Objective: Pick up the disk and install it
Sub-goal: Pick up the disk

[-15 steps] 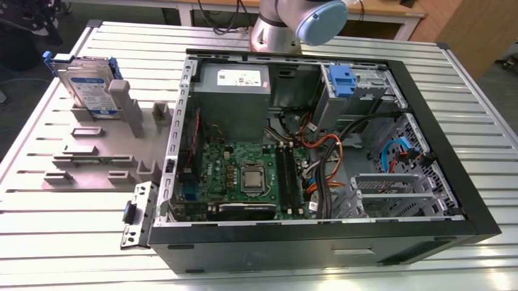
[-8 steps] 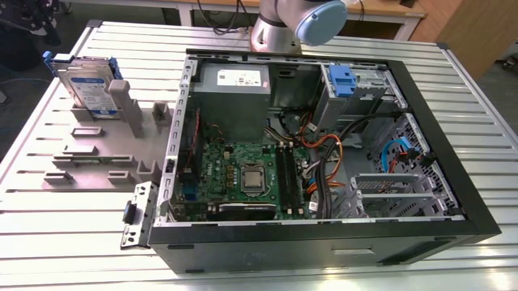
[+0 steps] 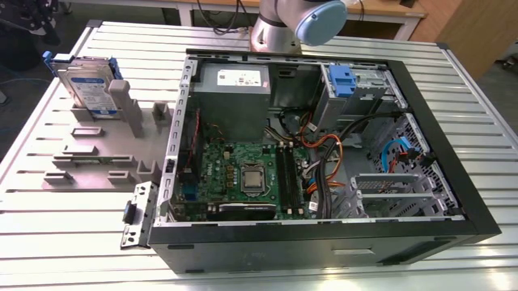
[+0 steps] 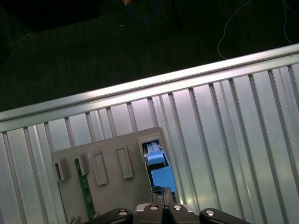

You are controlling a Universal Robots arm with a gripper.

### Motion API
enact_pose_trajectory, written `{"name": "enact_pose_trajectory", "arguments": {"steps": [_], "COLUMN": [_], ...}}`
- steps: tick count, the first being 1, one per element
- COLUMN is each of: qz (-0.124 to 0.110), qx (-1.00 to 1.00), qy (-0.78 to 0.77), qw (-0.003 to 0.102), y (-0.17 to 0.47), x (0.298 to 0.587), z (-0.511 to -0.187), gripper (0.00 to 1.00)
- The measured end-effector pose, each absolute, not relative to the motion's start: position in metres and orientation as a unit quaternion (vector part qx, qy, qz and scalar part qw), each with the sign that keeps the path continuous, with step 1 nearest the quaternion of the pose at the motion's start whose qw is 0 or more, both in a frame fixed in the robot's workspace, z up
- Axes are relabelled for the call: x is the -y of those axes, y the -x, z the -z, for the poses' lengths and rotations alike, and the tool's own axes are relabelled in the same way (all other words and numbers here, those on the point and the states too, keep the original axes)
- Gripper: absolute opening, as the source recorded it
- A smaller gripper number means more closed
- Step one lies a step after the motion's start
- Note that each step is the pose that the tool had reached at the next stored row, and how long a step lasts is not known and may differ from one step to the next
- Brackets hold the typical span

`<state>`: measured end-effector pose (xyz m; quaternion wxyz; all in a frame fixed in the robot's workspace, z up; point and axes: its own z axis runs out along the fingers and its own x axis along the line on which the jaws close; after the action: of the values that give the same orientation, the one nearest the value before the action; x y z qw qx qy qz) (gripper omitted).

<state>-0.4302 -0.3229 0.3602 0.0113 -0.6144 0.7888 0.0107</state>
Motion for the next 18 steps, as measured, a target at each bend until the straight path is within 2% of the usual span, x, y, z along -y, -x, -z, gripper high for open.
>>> {"name": "enact_pose_trajectory", "arguments": {"steps": [3,5,6,8,9,12,13,15,17,18], "qz": [-0.011,-0.011,-0.011,-0.01,-0.01,-0.01,-0.01,-0.009,-0.008,-0.008], "qx": [-0.789,-0.789,-0.789,-0.789,-0.789,-0.787,-0.785,-0.78,-0.773,-0.767], "qy": [0.614,0.614,0.614,0.614,0.615,0.617,0.619,0.625,0.634,0.641], "qw": [0.011,0.011,0.011,0.012,0.012,0.012,0.012,0.014,0.015,0.015], "y": [0.4302,0.4302,0.4302,0.4302,0.4302,0.4302,0.4302,0.4302,0.4301,0.4302], "x": [0.3229,0.3229,0.3229,0.3229,0.3229,0.3229,0.3229,0.3229,0.3229,0.3229], "z": [-0.3602,-0.3602,-0.3602,-0.3602,-0.3601,-0.3595,-0.3591,-0.3578,-0.3562,-0.3552], "gripper": [0.11,0.24,0.24,0.35,0.35,0.53,0.53,0.64,0.64,0.71]}}
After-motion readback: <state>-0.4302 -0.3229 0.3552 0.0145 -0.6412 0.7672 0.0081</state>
